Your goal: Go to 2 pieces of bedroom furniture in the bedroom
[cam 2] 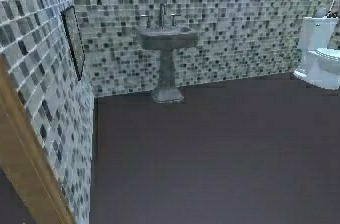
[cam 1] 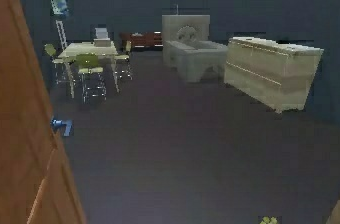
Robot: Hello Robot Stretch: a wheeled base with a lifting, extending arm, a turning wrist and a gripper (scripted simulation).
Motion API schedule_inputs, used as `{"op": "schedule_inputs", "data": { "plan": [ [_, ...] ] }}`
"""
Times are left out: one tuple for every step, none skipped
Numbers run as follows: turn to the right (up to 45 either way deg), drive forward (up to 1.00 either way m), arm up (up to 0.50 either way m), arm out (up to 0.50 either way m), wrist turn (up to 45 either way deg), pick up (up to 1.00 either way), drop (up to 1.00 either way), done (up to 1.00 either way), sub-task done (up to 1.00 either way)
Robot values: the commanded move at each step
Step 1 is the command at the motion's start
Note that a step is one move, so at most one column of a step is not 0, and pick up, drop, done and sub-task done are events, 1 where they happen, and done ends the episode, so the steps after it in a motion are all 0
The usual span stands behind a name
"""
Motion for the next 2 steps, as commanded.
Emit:
{"op": "schedule_inputs", "data": {
  "plan": [
    [0.0, 1.00, 0.00, 0.00, 0.0, 0.00, 0.00, 0.00, 0.00],
    [0.0, 1.00, 0.00, 0.00, 0.0, 0.00, 0.00, 0.00, 0.00]
  ]
}}
